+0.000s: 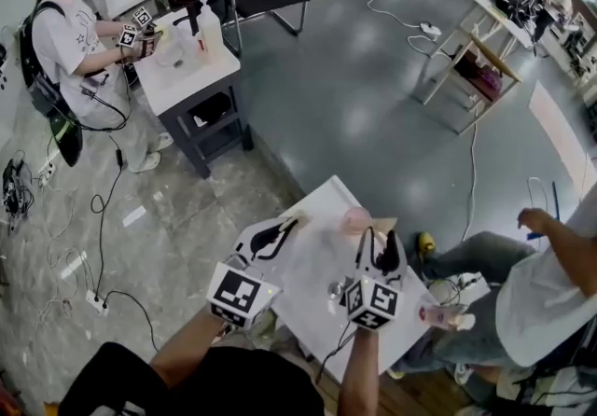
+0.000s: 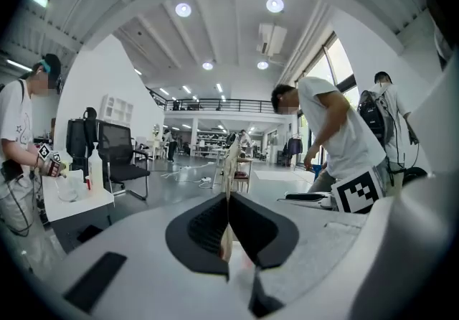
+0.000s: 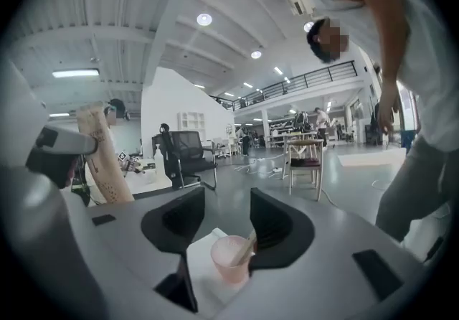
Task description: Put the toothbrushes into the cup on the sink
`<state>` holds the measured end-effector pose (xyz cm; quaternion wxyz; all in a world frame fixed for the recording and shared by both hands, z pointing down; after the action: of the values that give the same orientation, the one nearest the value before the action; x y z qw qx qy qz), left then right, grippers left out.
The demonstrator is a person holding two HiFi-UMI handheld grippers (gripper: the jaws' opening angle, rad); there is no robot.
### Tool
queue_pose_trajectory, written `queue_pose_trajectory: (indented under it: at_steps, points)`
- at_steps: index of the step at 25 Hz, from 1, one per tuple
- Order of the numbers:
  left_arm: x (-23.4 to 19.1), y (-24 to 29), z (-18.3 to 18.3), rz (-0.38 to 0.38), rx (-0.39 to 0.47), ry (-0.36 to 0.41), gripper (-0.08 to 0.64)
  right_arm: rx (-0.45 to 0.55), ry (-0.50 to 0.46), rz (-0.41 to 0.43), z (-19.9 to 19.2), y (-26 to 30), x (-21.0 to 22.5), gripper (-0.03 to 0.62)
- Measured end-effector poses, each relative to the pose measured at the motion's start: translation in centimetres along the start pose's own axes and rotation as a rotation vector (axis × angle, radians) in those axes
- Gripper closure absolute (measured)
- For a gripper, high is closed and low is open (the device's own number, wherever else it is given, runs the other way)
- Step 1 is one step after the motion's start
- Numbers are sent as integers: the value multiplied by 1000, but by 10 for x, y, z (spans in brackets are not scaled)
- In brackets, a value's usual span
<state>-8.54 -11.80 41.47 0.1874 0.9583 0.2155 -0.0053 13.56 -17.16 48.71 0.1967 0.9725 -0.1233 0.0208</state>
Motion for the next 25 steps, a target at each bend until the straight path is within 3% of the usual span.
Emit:
queue_pose_trajectory:
  at_steps: [10, 25]
  points:
    - [13, -31, 17, -85, 56, 47, 554, 116, -47, -83, 36, -70, -15, 449]
    - [53, -76, 2, -265, 57, 121, 554, 209, -45, -274, 20, -192, -32, 539]
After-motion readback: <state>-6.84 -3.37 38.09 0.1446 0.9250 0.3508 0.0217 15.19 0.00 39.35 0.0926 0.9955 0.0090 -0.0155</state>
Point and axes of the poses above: the fingertips, and each gripper's own axes: y forward along the fingers, x to its right, z out of its top, the point moved 6 cm from there along -y, backward along the fingers, and after that the axes turned 9 degrees about -x, right-handed, at the moved point
